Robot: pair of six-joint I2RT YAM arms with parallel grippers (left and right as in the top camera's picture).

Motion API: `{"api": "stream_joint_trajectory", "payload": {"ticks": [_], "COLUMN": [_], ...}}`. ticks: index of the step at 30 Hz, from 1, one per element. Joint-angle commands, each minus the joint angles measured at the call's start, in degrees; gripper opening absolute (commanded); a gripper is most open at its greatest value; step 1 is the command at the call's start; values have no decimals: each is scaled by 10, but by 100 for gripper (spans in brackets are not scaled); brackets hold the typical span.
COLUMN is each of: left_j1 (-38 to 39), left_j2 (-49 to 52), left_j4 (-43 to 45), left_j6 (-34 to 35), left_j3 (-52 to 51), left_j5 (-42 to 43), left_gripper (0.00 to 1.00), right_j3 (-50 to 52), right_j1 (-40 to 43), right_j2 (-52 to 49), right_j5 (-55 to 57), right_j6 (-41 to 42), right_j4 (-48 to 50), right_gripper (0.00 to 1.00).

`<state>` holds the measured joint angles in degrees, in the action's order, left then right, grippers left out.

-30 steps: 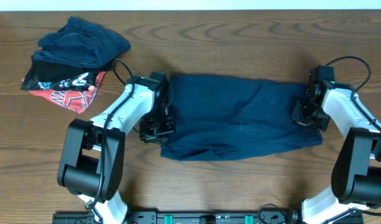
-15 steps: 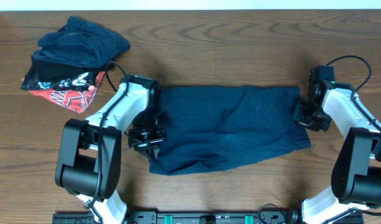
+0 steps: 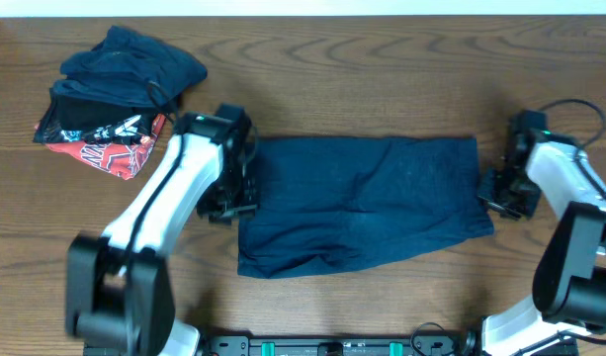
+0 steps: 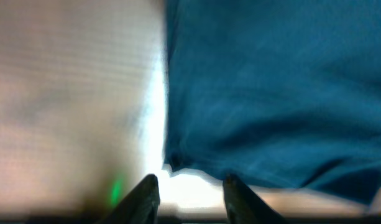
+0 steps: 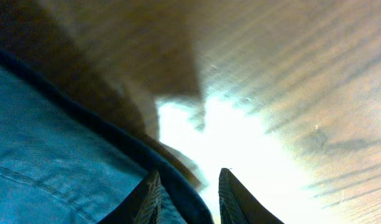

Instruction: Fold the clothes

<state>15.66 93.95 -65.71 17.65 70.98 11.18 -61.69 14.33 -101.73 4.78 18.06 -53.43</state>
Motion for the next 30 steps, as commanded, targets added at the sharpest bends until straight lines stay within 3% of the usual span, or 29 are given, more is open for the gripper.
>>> {"api": "stream_joint_trajectory", "payload": {"ticks": [1, 5, 17, 24, 30], "left_j1": [19, 62, 221, 232, 207], "left_j2": [-37, -29, 83, 105, 94], "left_j4": [50, 129, 170, 183, 198], "left_j6": [-1, -12, 28, 40, 12], "left_j3": [13, 12, 12, 12, 28], "left_j5": [-5, 63, 74, 68, -8], "left_gripper": [44, 45, 45, 45, 45], "right_j3": [-12, -11, -6, 8, 8], "right_j1": [52, 101, 116, 93, 56], "right_j2": [30, 34, 34, 34, 34], "right_j5": [-96, -195, -209, -209, -212], "right_j6": [-25, -86, -92, -92, -92], "right_j4": [-14, -42, -91, -93, -109], "right_gripper": [31, 32, 32, 30, 29]}}
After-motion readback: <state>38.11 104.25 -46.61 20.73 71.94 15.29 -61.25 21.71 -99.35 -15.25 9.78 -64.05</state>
